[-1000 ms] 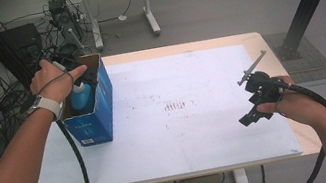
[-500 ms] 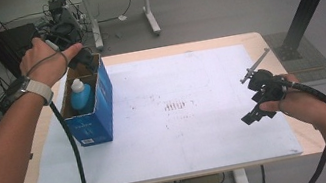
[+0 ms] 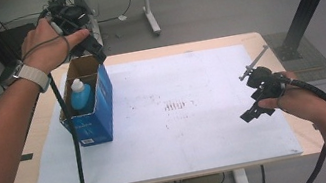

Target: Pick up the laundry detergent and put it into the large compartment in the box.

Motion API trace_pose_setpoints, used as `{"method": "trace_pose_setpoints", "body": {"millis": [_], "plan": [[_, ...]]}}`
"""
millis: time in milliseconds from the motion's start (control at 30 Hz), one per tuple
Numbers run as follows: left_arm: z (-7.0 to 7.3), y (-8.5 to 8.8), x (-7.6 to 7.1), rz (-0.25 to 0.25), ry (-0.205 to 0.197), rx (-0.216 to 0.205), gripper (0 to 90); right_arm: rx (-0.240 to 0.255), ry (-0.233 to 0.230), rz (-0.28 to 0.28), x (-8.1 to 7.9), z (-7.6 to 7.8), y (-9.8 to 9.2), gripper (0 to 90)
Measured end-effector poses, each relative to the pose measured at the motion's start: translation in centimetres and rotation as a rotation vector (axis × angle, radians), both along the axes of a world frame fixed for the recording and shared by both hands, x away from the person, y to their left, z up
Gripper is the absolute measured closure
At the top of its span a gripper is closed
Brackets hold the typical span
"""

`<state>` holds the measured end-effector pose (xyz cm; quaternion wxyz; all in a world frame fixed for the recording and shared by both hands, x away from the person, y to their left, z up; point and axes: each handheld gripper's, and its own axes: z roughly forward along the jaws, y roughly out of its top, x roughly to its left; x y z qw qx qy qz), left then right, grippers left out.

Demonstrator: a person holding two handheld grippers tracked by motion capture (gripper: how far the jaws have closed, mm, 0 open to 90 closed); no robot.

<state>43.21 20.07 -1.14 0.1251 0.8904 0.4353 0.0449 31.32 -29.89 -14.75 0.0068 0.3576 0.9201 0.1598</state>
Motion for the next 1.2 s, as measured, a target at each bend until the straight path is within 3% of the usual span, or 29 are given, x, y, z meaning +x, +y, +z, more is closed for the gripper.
{"method": "trace_pose_setpoints", "body": {"millis": [300, 433, 567, 967, 1200], "plan": [[-0.2, -1.5, 0.8, -0.145, 0.019, -0.010, 6.2, -0.001, 0.002, -0.009, 0.1, 0.2, 0.2, 11.3], [-0.1, -2.5, 0.9, -0.214, 0.009, -0.012, 6.7, 0.000, 0.005, -0.019, 0.1, 0.1, 0.1, 11.3], [0.2, -4.0, 1.0, -0.273, 0.013, 0.010, 6.4, 0.002, 0.004, -0.026, 0.0, 0.1, 0.0, 11.3], [-0.3, -8.3, 0.9, -0.459, 0.023, 0.016, 6.1, 0.010, 0.005, -0.047, -0.4, -0.1, -0.5, 11.3], [-1.3, -9.2, 1.4, -0.564, 0.031, -0.033, 6.3, 0.019, -0.004, -0.064, -1.0, 0.1, -0.9, 11.3]]}}
